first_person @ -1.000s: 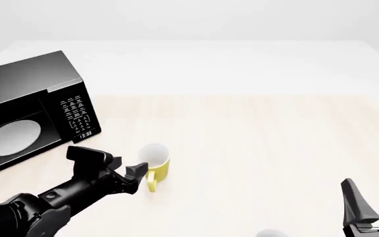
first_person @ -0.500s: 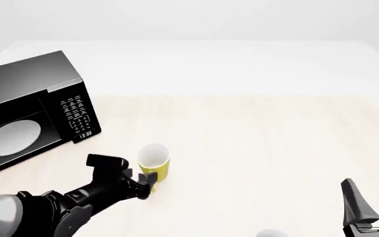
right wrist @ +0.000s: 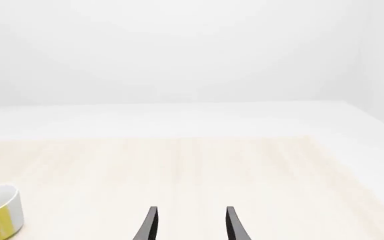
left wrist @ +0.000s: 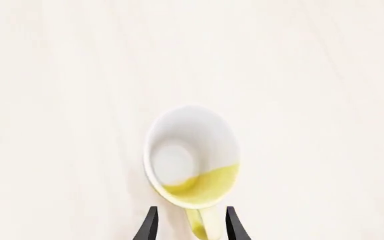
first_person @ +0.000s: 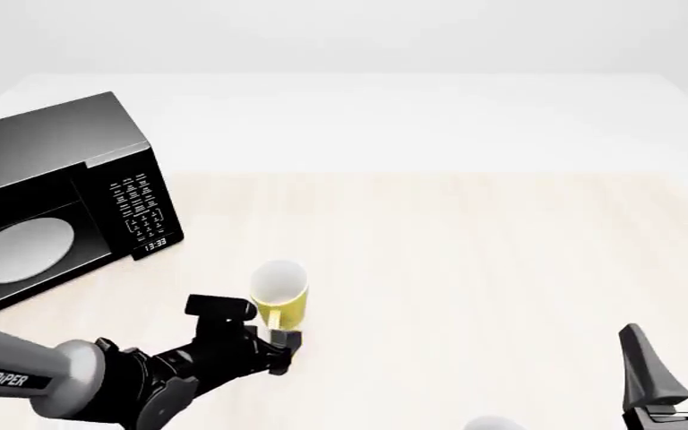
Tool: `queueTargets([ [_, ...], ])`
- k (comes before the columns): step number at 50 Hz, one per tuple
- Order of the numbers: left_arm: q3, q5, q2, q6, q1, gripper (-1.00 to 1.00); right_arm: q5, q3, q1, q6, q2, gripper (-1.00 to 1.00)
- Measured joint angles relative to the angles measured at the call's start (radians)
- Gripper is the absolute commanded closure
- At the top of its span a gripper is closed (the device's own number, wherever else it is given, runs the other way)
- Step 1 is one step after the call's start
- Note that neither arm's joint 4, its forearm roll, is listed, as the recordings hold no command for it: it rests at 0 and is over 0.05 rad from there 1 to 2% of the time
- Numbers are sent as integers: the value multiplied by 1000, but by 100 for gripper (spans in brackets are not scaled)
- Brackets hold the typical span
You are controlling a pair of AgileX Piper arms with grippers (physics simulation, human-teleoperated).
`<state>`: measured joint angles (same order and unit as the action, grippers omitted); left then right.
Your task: Put the yellow and white mug in the microwave and close it.
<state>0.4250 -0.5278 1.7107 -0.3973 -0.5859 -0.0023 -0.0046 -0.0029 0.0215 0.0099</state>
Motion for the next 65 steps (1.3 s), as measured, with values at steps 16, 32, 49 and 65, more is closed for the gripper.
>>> queueTargets([
  [16,-5,-16,17,-36,-5,100,0,0,0,0,0,-100],
  [32,-63,12,-85,-2,53,100,0,0,0,0,0,-100],
  [49,-120,68,-255,69,160,100,0,0,0,0,0,-100],
  [65,-148,130,-390,118,265,100,0,0,0,0,0,-100],
])
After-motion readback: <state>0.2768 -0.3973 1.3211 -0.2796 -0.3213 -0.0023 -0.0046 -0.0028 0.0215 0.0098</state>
